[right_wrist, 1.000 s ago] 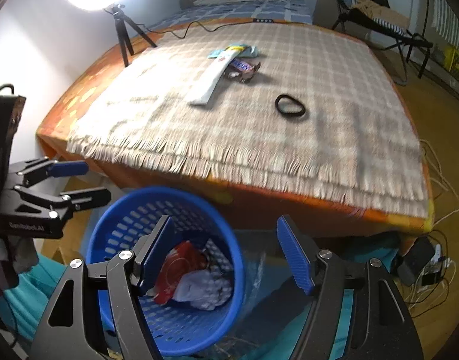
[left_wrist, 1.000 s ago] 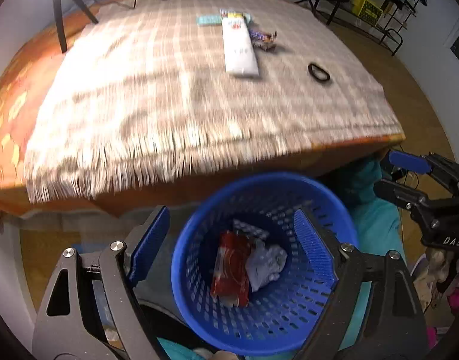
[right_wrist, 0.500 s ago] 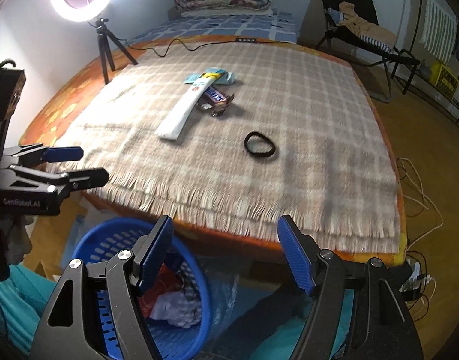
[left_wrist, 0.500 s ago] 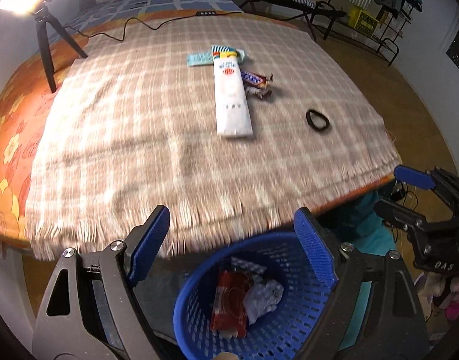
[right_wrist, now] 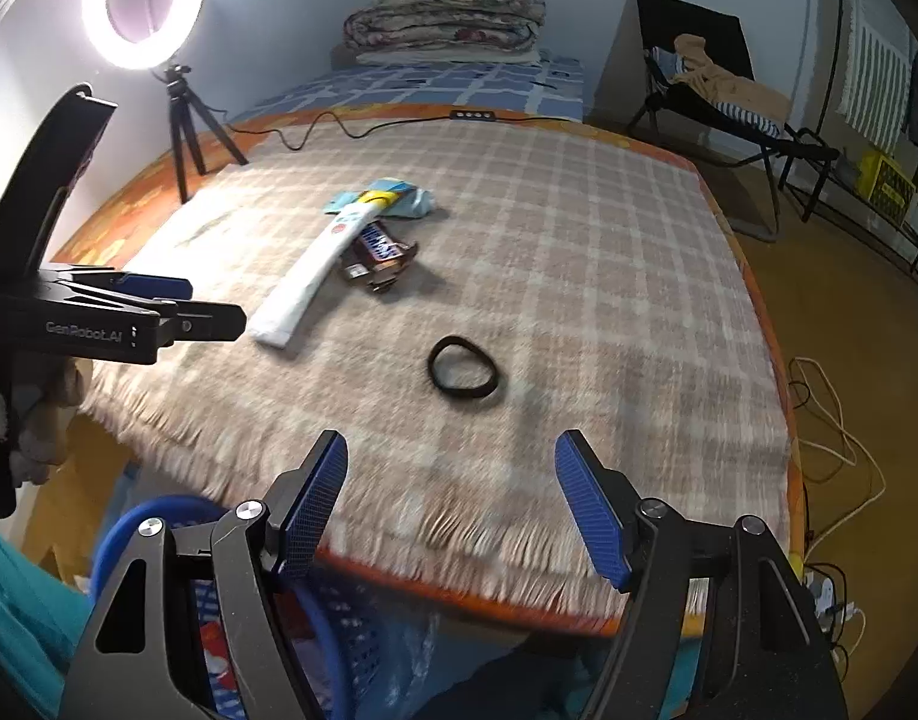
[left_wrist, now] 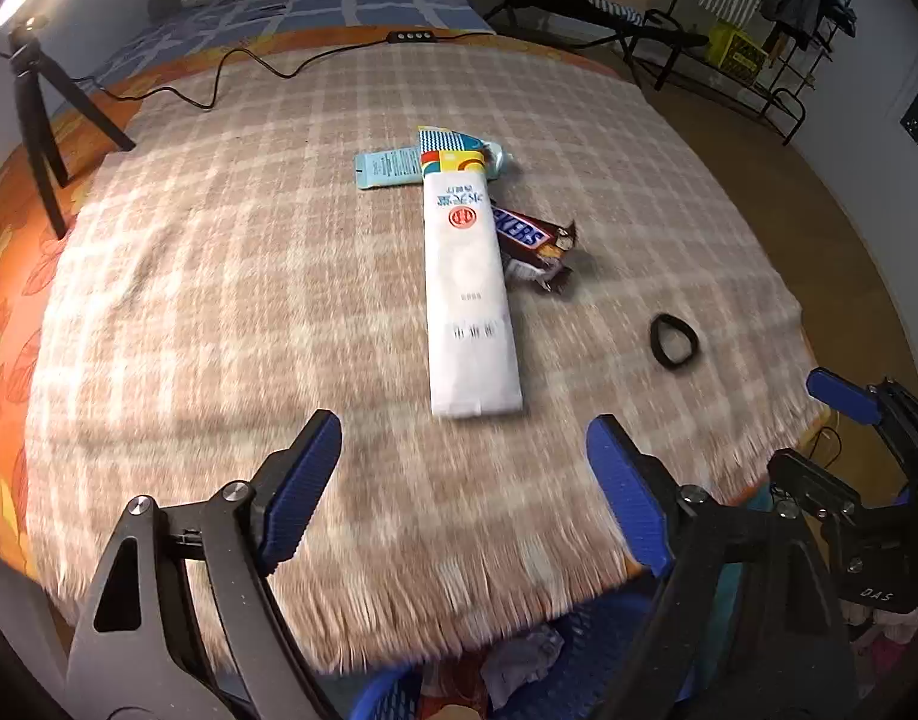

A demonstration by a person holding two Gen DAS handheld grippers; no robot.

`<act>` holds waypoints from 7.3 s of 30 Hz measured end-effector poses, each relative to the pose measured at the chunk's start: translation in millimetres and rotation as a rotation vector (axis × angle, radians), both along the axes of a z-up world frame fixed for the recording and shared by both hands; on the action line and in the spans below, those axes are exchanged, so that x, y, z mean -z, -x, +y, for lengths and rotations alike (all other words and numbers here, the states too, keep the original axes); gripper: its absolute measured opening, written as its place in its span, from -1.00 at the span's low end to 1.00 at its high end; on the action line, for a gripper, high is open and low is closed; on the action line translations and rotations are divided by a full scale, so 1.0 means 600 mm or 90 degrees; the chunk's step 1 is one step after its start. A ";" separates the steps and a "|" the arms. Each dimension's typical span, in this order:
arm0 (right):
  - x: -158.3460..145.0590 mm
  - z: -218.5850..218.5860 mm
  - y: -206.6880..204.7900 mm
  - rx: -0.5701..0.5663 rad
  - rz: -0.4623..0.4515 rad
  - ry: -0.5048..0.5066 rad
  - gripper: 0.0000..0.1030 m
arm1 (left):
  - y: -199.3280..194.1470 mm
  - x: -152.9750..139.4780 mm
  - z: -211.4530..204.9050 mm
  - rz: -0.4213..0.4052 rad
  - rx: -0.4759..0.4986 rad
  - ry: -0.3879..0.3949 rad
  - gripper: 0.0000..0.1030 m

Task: Collect trash
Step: 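Move both open tools back over the bed toward the white tube and hair tie, then grasp the white tube with the left tool while the right tool grasps the black hair tie, then carry the white tube and hair tie over the basket and release both, then move both open tools back over the bed toward the blue tube and Snickers wrapper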

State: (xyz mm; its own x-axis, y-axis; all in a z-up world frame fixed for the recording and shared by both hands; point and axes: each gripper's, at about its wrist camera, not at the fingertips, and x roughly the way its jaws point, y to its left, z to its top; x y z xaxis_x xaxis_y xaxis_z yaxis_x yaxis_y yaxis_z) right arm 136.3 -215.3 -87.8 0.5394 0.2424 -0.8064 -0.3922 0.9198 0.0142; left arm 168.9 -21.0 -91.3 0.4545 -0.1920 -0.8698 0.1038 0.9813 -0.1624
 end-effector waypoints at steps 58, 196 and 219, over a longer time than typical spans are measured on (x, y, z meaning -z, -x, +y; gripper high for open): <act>0.030 0.006 -0.102 -0.021 0.068 -0.079 -0.89 | -0.066 0.001 0.061 -0.012 -0.044 -0.003 -0.58; 0.074 0.035 0.167 -0.032 0.153 -0.079 0.41 | 0.299 0.069 0.013 0.100 0.021 -0.008 0.27; 0.006 0.092 -0.042 -0.081 0.073 -0.057 0.41 | 0.021 -0.026 0.058 -0.020 0.045 -0.065 0.27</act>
